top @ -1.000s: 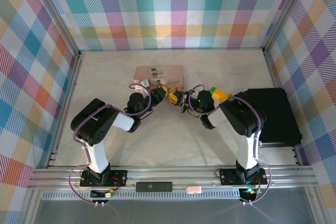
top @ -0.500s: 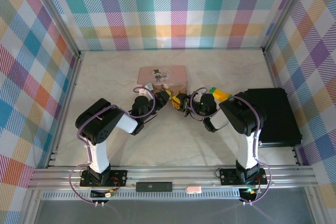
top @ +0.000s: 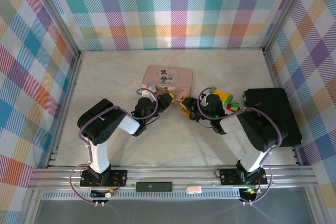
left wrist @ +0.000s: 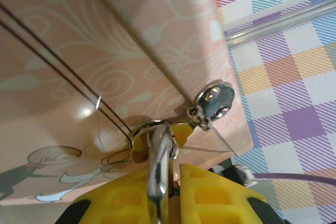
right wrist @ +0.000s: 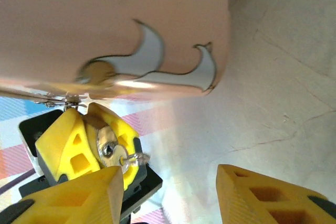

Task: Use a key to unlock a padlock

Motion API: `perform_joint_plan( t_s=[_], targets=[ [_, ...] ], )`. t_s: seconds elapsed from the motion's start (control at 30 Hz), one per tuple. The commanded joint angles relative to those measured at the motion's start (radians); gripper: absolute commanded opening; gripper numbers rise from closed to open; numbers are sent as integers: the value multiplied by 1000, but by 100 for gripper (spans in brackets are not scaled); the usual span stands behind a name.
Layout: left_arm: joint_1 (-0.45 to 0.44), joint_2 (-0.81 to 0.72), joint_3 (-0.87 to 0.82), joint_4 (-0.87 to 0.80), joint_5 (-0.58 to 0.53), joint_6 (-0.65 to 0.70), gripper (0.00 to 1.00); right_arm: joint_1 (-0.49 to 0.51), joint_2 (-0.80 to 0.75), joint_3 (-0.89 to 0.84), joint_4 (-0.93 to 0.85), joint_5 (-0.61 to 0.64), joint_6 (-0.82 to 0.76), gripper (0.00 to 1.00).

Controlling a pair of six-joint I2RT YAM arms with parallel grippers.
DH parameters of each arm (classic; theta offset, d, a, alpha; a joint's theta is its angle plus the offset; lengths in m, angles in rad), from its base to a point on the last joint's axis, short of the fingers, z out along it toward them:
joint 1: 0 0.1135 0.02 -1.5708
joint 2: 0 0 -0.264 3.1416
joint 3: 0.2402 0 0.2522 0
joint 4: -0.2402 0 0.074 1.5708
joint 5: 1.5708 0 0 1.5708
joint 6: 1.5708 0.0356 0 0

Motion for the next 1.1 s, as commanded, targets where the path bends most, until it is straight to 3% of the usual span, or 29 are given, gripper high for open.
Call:
perform_joint_plan(
  t_s=[0.0,0.3,0.57,0.73,0.8,0.87,1.07],
  targets=[
    [-5,13,3,80,-45,17,0,-8,-91,69,-368,53,-238,50],
    [-11,36,44,-93,-50,66,0,-9,-182,360,-979,150,-706,54],
    [-25,10,54,-317,-95,40,1,8,-194,422,-1047,200,-844,55],
    [-25,5,38,-340,-93,10,29,70,-202,439,-1059,291,-906,55],
    [-24,-17,21,-337,-88,3,54,102,-208,443,-1065,328,-942,56],
    [-20,-53,-3,-343,-82,0,64,130,-216,444,-1062,356,-970,57],
    [30,-224,-113,-416,-60,-23,71,192,-195,475,-1077,391,-1020,57]
  ],
)
